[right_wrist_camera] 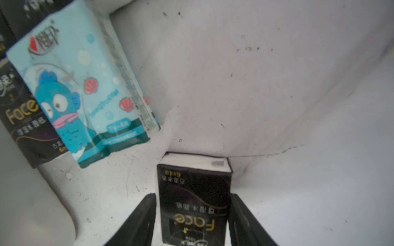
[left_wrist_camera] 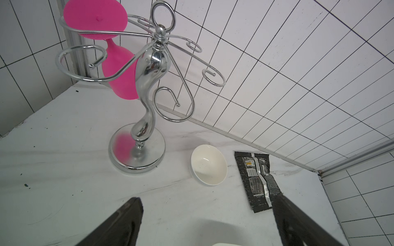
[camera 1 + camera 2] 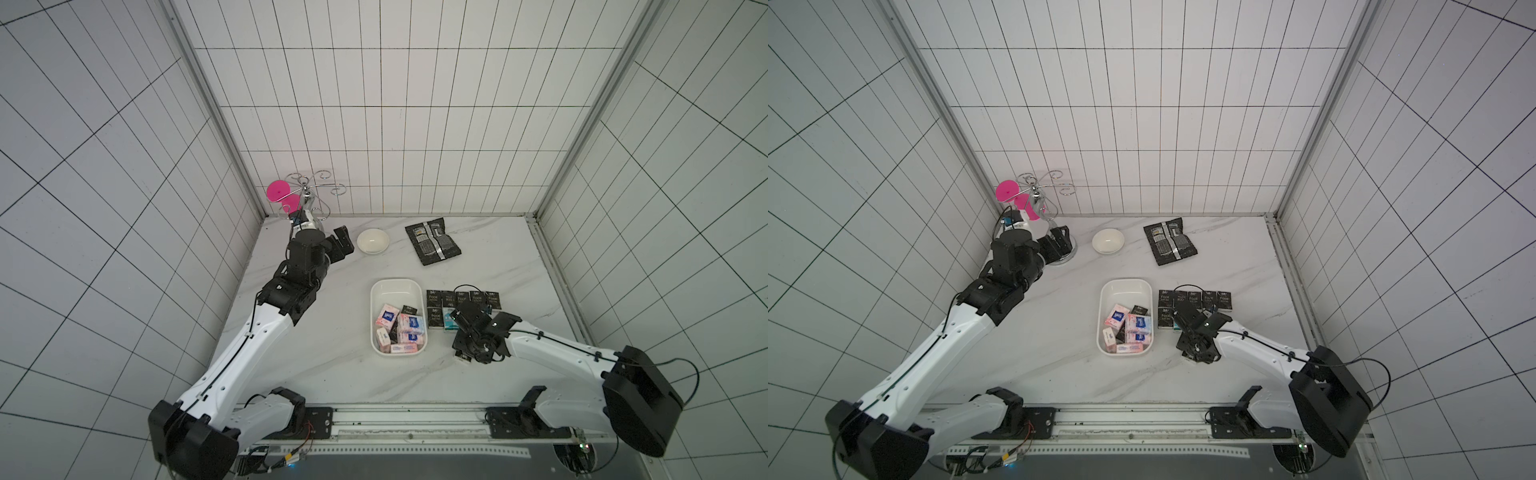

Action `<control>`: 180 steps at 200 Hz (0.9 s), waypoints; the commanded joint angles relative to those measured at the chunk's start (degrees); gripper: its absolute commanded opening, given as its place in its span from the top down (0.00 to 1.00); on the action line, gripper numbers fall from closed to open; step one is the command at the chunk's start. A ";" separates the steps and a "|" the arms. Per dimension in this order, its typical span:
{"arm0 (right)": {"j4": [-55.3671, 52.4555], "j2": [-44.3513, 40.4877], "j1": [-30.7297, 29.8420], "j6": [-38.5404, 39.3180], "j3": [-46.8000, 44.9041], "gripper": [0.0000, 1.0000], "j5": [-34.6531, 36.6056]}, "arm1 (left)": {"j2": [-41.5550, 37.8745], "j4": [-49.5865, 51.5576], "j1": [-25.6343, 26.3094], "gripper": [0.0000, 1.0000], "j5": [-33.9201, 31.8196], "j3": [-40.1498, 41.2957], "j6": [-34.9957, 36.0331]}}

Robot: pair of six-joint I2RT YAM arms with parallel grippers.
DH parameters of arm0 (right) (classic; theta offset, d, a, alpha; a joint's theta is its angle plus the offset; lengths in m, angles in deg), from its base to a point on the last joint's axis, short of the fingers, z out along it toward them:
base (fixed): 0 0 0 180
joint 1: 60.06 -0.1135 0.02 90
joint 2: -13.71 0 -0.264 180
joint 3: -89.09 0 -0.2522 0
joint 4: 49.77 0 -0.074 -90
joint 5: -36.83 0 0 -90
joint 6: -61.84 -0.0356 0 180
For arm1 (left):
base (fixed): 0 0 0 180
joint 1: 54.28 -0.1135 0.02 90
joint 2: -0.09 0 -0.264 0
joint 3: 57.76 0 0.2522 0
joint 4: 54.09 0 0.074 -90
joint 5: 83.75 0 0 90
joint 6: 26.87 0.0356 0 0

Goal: Take the pocket tissues out of the storage box
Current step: Move the pocket tissues to the center of the board.

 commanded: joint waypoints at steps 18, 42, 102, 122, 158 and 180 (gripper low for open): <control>-0.31 1.50 0.24 3.57 -0.78 0.40 0.03 | -0.74 -1.38 -0.34 0.01 -0.32 0.11 0.46; -0.23 2.50 0.27 4.54 -0.65 0.38 0.05 | -0.62 -1.29 -0.38 0.01 -0.14 0.12 0.30; -0.45 3.42 0.33 6.44 -0.49 0.52 0.84 | -0.67 -1.29 -0.34 0.01 -0.60 0.34 0.46; -1.86 2.13 0.62 7.88 -0.07 0.53 2.04 | -0.71 -1.29 -0.34 0.02 -0.50 0.39 0.47; -6.45 -0.97 3.68 16.12 1.60 0.52 6.08 | -0.86 -1.20 -0.38 0.02 -0.33 0.11 0.45; -7.83 -1.78 7.29 23.30 2.52 0.50 6.84 | -0.93 -1.34 -0.34 0.01 -0.10 -0.05 0.26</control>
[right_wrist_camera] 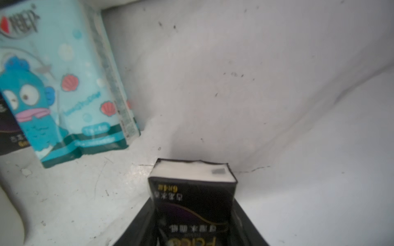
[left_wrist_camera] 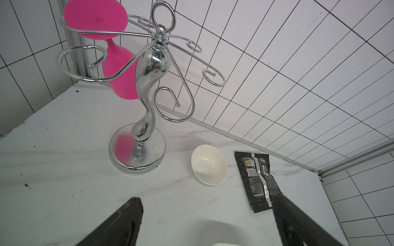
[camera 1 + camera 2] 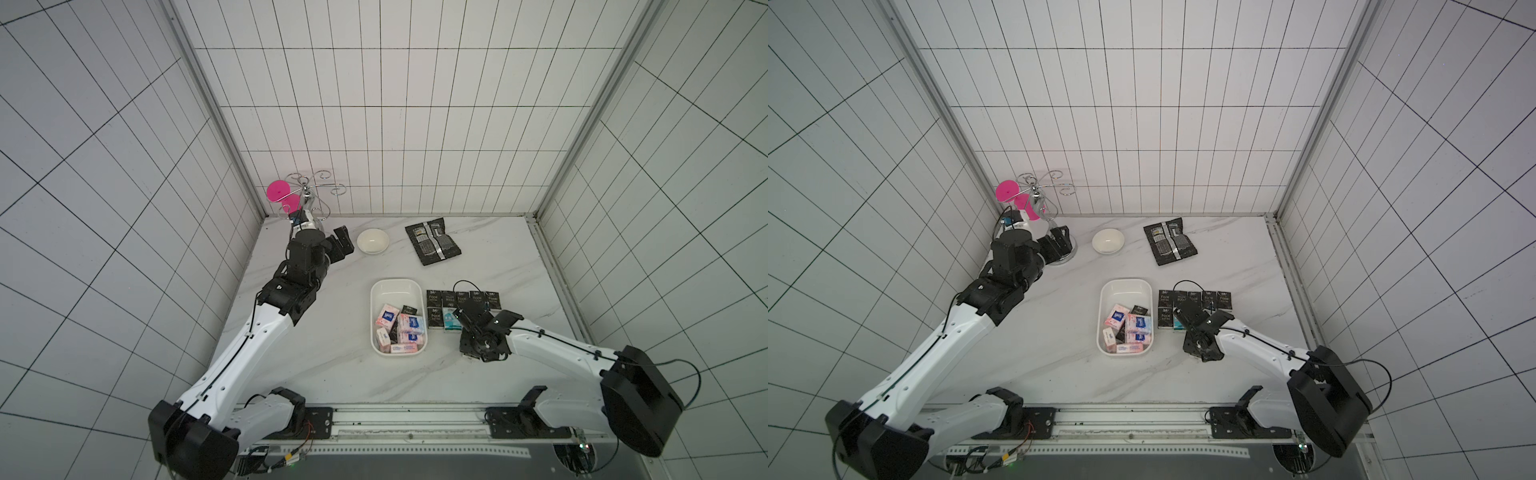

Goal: Take the pocket tissues out of the storage box
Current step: Move the pocket tissues to the center of the board.

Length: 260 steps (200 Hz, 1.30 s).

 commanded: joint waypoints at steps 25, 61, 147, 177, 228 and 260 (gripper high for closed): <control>-3.57 0.30 5.69 16.44 4.48 0.49 4.97 | -0.91 -1.27 -0.34 0.02 0.77 -0.24 -0.02; 0.86 4.78 7.83 24.34 7.10 0.48 3.40 | -1.03 -0.59 -0.34 0.02 1.09 -0.93 0.19; 3.73 14.51 12.33 31.35 15.01 0.48 -5.03 | -1.70 0.40 0.09 0.01 1.05 -1.63 0.31; 4.82 14.79 12.35 30.20 14.92 0.48 -6.87 | -0.97 0.75 0.54 0.02 0.85 -2.24 0.68; 5.41 15.92 12.48 30.19 14.60 0.47 -7.67 | -0.58 1.02 0.89 0.01 0.14 -2.68 0.83; 5.49 17.13 12.93 29.97 14.51 0.44 -6.91 | -0.52 1.10 0.98 0.01 -0.38 -2.60 1.11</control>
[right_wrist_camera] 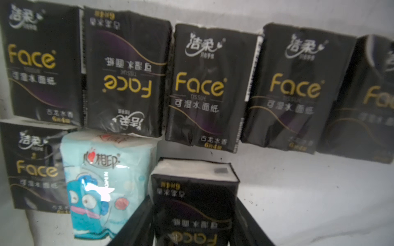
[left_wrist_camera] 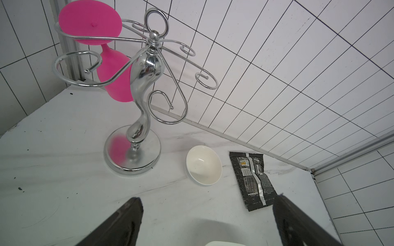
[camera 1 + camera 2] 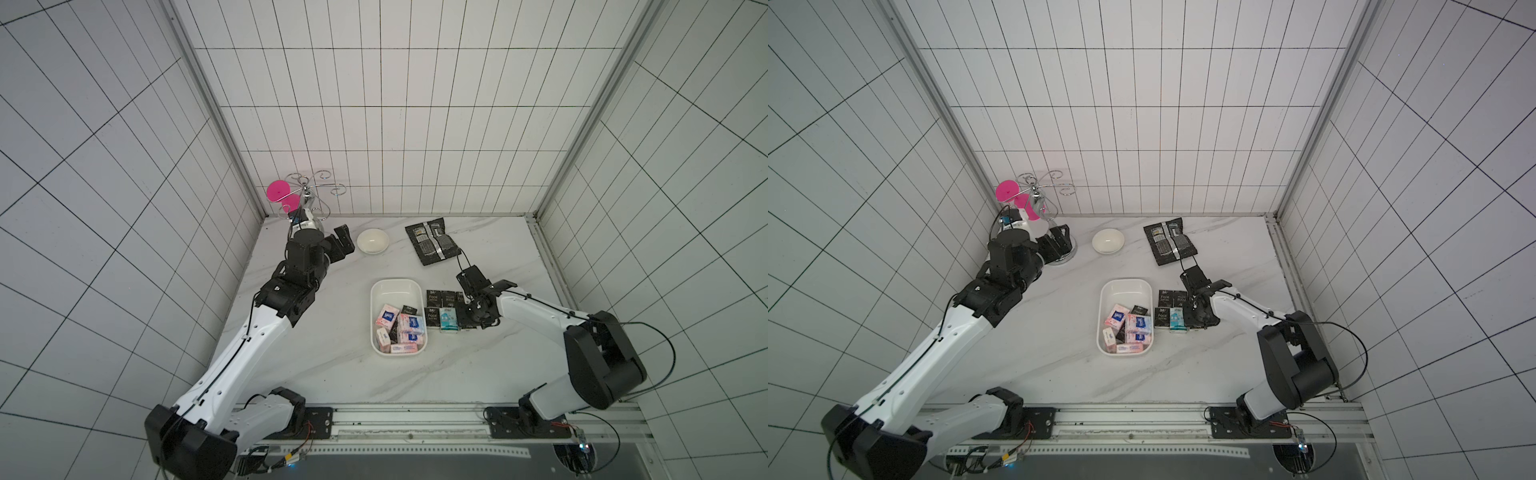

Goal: Take the pocket tissues out of the storage box
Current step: Move the pocket tissues to the center of the board.

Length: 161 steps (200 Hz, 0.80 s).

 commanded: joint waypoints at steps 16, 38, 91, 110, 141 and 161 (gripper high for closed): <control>0.27 1.27 1.45 -0.14 0.66 0.42 0.28 | 0.23 0.48 0.30 0.01 -0.91 -1.73 1.08; 0.19 0.60 1.68 -0.34 0.41 0.40 0.28 | 0.10 0.48 0.29 0.02 -0.91 -1.79 1.11; -1.94 -5.95 1.76 -1.13 -0.42 0.39 0.24 | 0.54 0.45 0.47 0.01 -0.62 -1.75 0.96; -2.10 -8.67 2.39 -1.83 -1.40 0.40 0.94 | 0.62 0.38 0.81 0.01 -0.84 -1.71 0.95; -1.83 -8.65 6.13 -2.95 -2.79 0.50 0.71 | 0.69 0.36 1.07 0.01 -1.04 -1.88 0.96; -1.63 -7.23 7.85 -4.09 -3.60 0.53 0.47 | 0.74 0.55 1.18 0.01 -1.39 -1.88 1.21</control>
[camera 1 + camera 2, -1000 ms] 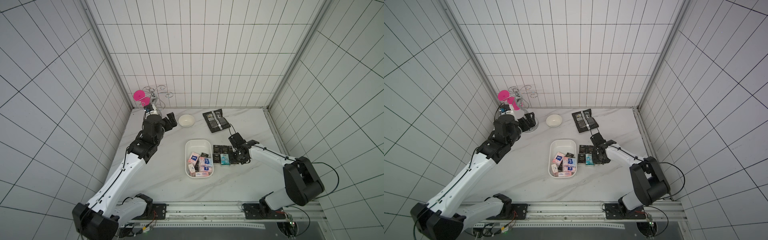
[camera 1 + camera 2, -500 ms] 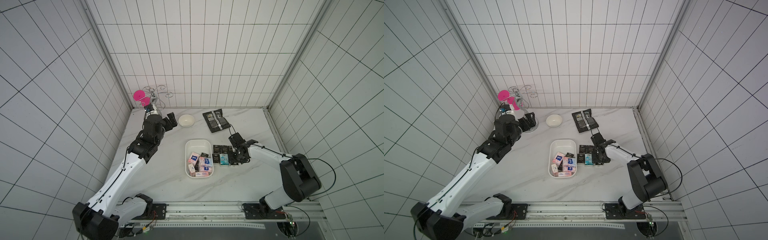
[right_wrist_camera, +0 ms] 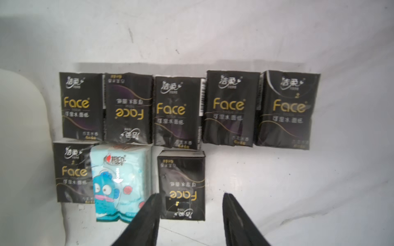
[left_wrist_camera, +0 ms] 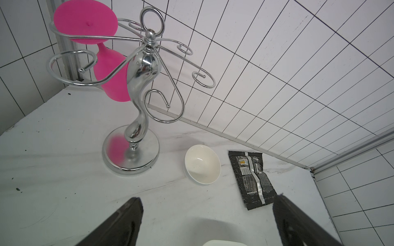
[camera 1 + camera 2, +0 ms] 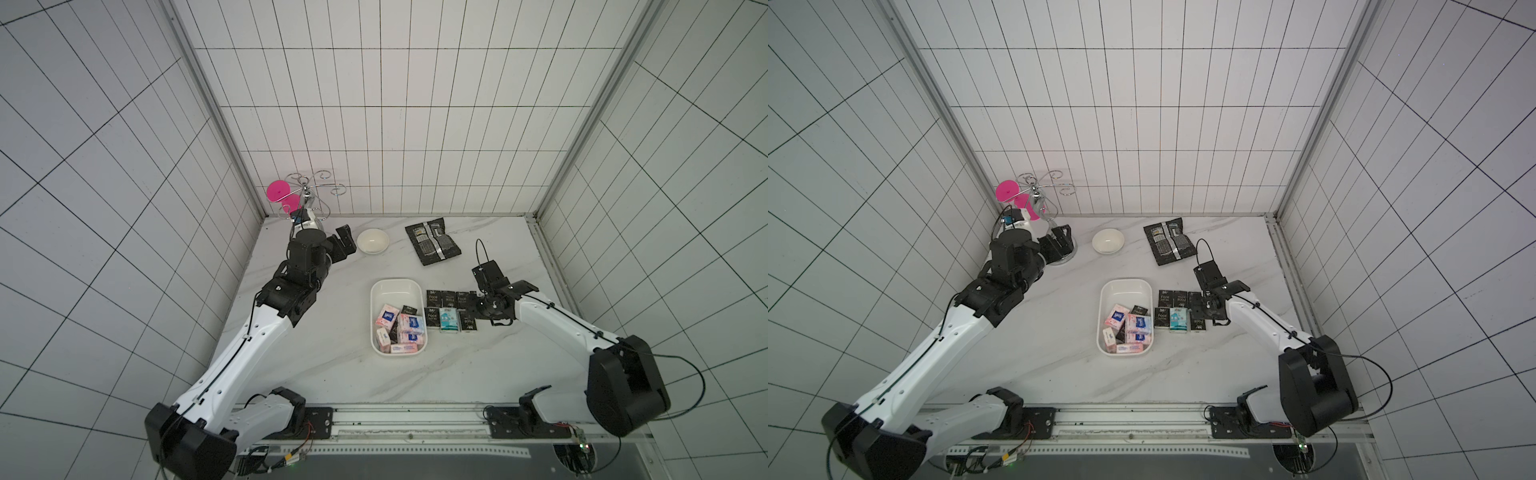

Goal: Take the pocket tissues out of the storage box
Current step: Move the pocket tissues to the center of the board, then pick up the pocket tissues from the storage box.

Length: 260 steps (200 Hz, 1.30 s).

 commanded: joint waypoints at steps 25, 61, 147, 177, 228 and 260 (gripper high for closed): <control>0.69 2.61 3.26 -2.84 -4.17 0.61 0.45 | 0.26 0.63 0.20 0.02 -1.09 -1.64 1.38; 2.40 4.68 3.76 -2.33 -4.94 0.61 -1.00 | 0.72 0.76 0.35 0.01 -1.22 -2.07 1.41; 1.16 3.28 3.87 -1.75 -3.91 0.59 1.03 | 0.98 0.78 0.51 0.01 -1.88 -1.99 1.90; -1.73 1.34 3.76 -1.58 -1.23 0.58 1.85 | 1.02 0.88 0.55 0.01 -1.82 -2.10 1.92; -1.60 -2.90 -1.73 -1.73 2.18 0.51 -2.09 | 1.17 1.29 0.55 0.01 -2.32 -1.99 1.93; -1.04 -1.71 -8.58 -4.22 4.69 0.51 -0.82 | 1.85 1.38 1.11 0.01 -2.48 -2.47 1.67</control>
